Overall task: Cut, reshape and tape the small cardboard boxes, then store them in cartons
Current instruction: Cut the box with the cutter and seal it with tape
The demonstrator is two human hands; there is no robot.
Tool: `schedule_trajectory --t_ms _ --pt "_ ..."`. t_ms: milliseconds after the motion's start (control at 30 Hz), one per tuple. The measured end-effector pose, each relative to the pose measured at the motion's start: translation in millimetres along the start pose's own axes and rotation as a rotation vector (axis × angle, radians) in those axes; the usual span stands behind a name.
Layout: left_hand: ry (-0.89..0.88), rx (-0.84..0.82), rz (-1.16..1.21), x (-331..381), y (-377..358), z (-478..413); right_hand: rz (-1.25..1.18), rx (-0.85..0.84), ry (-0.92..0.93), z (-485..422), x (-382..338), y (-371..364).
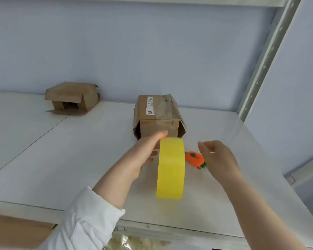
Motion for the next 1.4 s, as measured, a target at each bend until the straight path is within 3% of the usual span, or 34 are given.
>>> schedule_trajectory --t_ms 67,167,333,433,533,733,1000,1267,1400 --pt "0.002 -0.024 0.093 -2 -7 4 0.241 -0.071 -0.06 -16 18 -3" --pt "-0.03 -0.011 0.176 -1 -13 8 0.328 -0.155 -0.043 -30 30 -11" --pt "-0.015 0.056 0.096 4 -9 3 -0.173 -0.108 0.152 -44 26 -5" --pt "-0.061 0.062 0.033 8 -7 -7 -0.293 -0.094 0.408 -39 -10 6" --pt "-0.126 0.061 0.078 10 -4 -13 -0.141 -0.15 0.64 -36 -45 11" --pt "-0.199 0.098 0.102 2 -2 -20 0.249 -0.172 0.847 -48 -68 0" --pt "-0.237 0.168 0.058 -2 -2 -28 0.458 -0.2 0.853 -70 -61 -19" --pt "-0.227 0.167 0.087 -6 1 -30 0.321 -0.196 0.857 -68 -61 -4" --pt "-0.237 0.159 0.081 -5 -1 -31 0.506 -0.125 0.925 -71 -54 -15"
Point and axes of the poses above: each hand's wrist, its own z-axis away from the middle knuckle, its own y-axis out of the back of the hand, x = y × z, the point moved 3 cm from there along -z, towards the middle knuckle, and after that the axes turned 12 degrees about -x, right-handed, at the moved point
